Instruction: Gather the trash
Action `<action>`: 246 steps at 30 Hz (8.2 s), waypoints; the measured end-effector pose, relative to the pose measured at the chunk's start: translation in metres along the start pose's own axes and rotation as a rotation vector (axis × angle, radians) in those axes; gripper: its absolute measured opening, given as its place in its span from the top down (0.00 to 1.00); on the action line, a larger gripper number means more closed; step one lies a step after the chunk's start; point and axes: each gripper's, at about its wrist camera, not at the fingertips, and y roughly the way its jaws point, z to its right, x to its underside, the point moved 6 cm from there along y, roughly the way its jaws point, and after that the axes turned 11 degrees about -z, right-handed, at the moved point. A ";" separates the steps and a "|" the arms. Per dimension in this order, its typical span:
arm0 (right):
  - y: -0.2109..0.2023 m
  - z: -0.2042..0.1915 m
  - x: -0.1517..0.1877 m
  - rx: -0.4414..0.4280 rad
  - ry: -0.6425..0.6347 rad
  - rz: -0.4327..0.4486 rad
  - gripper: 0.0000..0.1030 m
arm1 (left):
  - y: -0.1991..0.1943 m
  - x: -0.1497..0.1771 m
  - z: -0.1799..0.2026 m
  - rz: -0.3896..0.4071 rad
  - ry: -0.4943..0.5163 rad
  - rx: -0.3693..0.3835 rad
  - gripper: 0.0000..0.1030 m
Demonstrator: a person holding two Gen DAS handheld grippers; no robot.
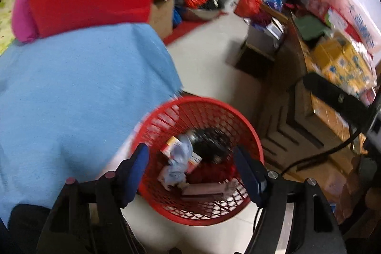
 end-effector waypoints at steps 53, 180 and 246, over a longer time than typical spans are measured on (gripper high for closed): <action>0.128 -0.370 0.070 -0.294 -0.570 -0.306 0.30 | -0.161 0.273 -0.586 0.206 -1.069 -0.573 0.34; 0.070 0.004 0.045 0.057 0.018 -0.242 0.30 | -0.076 0.023 -0.096 0.242 -0.221 -0.140 0.36; 0.133 -0.415 0.052 -0.489 -0.331 -0.243 0.26 | -0.130 0.181 -0.403 0.162 -0.683 -0.397 0.25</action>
